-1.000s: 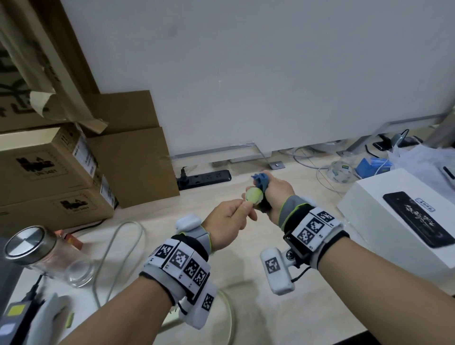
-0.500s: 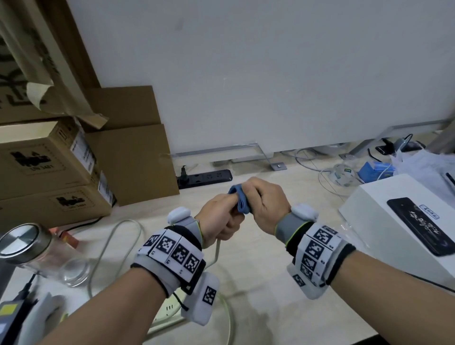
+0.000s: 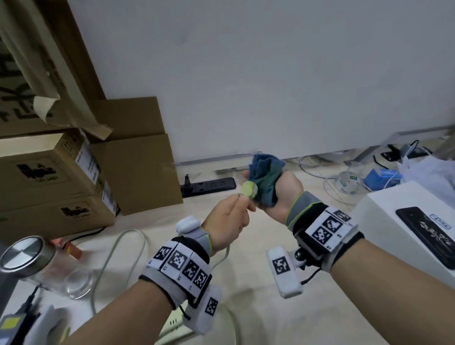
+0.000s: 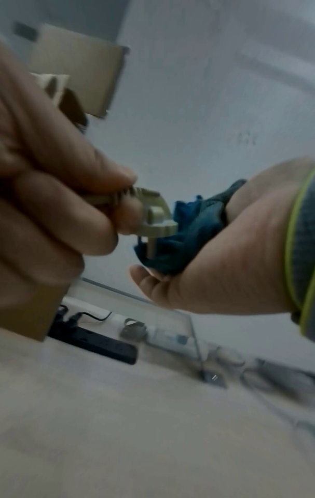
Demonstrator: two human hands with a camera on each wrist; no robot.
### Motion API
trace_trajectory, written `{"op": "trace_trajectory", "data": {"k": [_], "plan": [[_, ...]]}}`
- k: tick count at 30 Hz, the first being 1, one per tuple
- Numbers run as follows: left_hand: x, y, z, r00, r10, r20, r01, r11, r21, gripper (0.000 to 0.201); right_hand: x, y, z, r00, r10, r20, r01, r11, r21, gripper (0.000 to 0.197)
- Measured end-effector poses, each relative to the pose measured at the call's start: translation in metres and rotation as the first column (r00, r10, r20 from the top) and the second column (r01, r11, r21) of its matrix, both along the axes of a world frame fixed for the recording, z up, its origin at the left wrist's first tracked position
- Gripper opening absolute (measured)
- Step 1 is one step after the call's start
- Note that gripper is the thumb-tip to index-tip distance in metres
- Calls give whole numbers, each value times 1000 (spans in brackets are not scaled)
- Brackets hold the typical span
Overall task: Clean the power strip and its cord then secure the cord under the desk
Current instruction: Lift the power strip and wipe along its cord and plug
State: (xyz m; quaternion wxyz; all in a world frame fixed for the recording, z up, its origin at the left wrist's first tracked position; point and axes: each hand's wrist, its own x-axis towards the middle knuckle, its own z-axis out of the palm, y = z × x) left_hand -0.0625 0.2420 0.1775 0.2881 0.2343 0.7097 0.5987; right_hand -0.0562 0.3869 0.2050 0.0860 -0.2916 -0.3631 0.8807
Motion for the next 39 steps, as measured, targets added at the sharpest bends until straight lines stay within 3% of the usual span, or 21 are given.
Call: {"op": "trace_trajectory", "data": {"k": [2,3,5,7,11,13,16,18,19,21,22,23,24,26,27,28,31,33,35,37,39], "plan": [[-2,2,-3,971,-8,-240,-25,991,-134,28,3,-7,-7,996,94,1,-92,968,234,27],[-3,4,-3,946,-28,-323,-39,979,-199,27,7,-12,-11,985,170,25,-163,886,435,27],[-3,9,-2,896,-52,-440,-89,952,-294,27,14,-19,-20,960,272,62,-223,611,760,25],[-2,13,-1,839,-69,-539,-129,939,-320,21,13,-18,-30,974,214,79,-173,468,867,31],[-6,13,-8,757,-85,-647,-140,947,-289,16,5,-17,-32,984,136,117,-158,351,923,45],[-8,13,-13,709,-71,-702,-163,951,-261,24,1,-14,-29,988,111,107,-143,407,902,45],[-8,17,-16,681,-114,-724,-157,942,-296,26,-8,-9,-28,987,60,146,-150,654,741,46],[-12,19,-17,749,-124,-651,-95,952,-291,22,-10,-4,-25,991,33,126,-92,860,502,47],[-15,19,-16,823,-117,-556,-30,968,-250,23,-9,0,-21,995,12,102,-53,909,413,45],[-20,16,-9,955,-110,-274,82,991,-110,29,-4,8,-8,1000,-9,-2,9,942,335,43],[-21,13,-4,983,-111,-149,103,993,-57,32,0,12,-6,999,13,-42,2,936,351,42],[-22,12,1,993,-102,-67,100,995,-28,33,5,13,-4,995,63,-71,-27,906,423,41],[-21,11,4,997,-80,-5,80,997,5,34,11,11,-4,988,142,-61,-82,814,576,38],[-20,12,10,995,-31,98,24,997,70,36,22,7,-16,945,327,18,-179,470,864,34],[-19,14,12,991,-18,135,7,996,84,36,27,5,-22,932,359,49,-178,335,925,38],[-18,16,13,987,-10,161,-5,996,90,36,29,4,-25,938,345,38,-140,277,951,41],[-14,21,13,988,23,152,-33,997,62,34,26,-3,-33,971,238,-28,-29,233,972,37],[-13,25,7,997,37,74,-38,999,19,33,20,-5,-38,987,156,-44,3,258,966,31],[-9,28,1,999,39,-24,-40,999,-12,35,14,-5,-35,994,107,-33,-7,355,935,31],[-6,28,-2,997,39,-72,-40,999,-2,38,7,-4,-27,995,97,-8,-47,553,832,33],[-5,27,-2,994,3,-112,0,1000,21,36,2,-1,-20,996,70,55,-89,818,568,33]]}}
